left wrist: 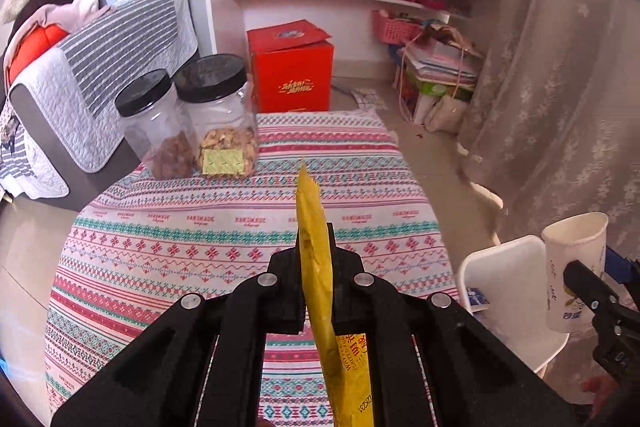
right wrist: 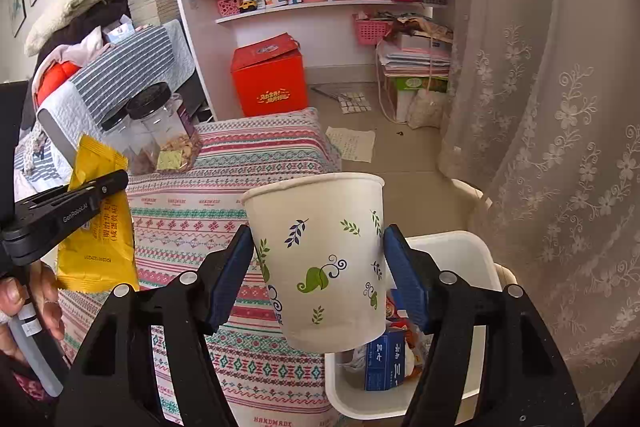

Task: Collect trash
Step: 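Carry the paper cup over the bin and open the right gripper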

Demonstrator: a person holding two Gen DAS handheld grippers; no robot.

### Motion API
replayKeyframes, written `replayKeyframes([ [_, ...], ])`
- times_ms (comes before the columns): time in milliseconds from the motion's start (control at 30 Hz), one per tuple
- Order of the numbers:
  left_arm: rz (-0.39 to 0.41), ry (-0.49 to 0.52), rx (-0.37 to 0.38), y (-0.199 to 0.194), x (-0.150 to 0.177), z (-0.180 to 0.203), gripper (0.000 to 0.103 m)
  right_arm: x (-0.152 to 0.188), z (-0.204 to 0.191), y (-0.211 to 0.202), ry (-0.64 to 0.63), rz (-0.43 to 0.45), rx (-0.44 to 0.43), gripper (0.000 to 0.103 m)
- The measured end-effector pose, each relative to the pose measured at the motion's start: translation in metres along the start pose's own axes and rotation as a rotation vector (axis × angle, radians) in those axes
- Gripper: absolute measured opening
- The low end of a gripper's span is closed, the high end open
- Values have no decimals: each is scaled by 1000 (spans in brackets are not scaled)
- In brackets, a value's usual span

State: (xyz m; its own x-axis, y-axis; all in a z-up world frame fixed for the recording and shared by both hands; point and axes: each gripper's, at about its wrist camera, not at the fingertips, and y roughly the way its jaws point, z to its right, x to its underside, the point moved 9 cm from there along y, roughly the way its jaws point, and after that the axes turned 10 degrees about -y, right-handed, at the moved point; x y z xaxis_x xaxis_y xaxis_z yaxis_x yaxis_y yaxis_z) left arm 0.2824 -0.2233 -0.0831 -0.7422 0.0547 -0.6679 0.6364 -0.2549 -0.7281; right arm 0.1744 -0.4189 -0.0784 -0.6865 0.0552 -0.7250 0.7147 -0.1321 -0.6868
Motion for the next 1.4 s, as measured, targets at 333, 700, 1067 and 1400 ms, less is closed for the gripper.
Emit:
replayKeyframes([
  [333, 116, 21, 122, -32, -13, 84, 7, 13, 60, -15, 77, 25, 108, 64],
  [700, 137, 65, 210, -40, -1, 150, 7, 43, 123, -22, 160, 24, 233, 64],
  [1067, 109, 98, 270, -29, 12, 207, 7, 64, 147, -18, 178, 0, 216, 79],
  [1400, 124, 93, 309, -23, 17, 233, 10, 69, 175, -37, 197, 52, 361, 94],
])
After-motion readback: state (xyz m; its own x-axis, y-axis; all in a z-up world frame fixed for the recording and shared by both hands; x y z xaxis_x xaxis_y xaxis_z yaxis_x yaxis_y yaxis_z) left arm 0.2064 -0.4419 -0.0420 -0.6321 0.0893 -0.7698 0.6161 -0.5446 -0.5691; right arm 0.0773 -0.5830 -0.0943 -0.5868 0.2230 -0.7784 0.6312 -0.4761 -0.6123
